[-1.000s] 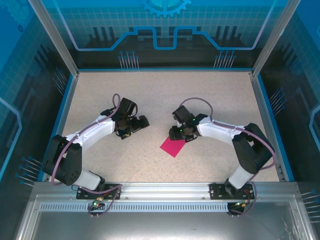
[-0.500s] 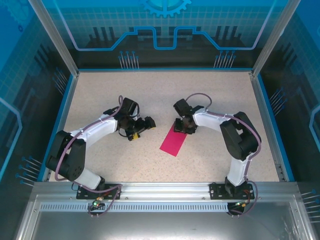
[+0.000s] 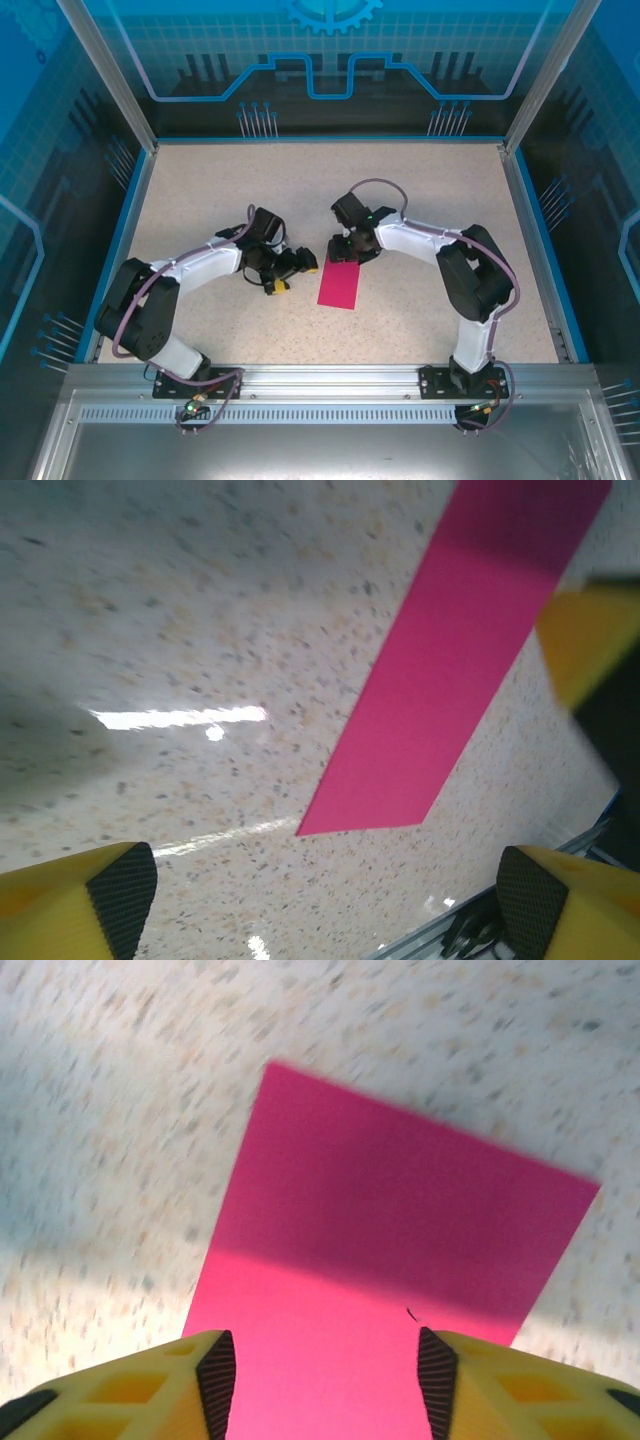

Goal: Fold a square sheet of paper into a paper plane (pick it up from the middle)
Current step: Rotate the paper at the center of the table.

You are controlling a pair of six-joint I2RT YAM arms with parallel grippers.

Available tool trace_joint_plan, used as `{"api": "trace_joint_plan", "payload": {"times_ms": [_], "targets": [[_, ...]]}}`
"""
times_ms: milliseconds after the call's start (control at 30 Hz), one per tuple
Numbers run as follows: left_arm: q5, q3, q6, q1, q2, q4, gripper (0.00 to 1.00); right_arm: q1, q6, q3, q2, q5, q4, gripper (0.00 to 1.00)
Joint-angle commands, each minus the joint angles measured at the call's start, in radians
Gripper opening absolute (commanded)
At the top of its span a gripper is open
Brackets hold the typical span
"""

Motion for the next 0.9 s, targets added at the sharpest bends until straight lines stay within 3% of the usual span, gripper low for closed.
{"api": "trace_joint_plan", "payload": {"times_ms": [0,200,333,867], "targets": [[-0.014,-0.023,-0.032,0.075,-0.01,-0.009,0.93,0.108,-0.002,0.026,-0.033,0.096,-0.161,0.58],[-0.027,-0.044,-0.019,0.188,-0.041,-0.045,0.99,0.241,0.021,0.084,0.03,0.168,-0.256,0.72],[-0.035,-0.054,-0.003,0.23,-0.055,-0.058,0.99,0.273,0.014,0.131,0.093,0.163,-0.277,0.78],[-0.031,-0.06,0.01,0.247,-0.03,-0.06,0.99,0.259,0.017,0.127,0.177,0.119,-0.289,0.79]]}}
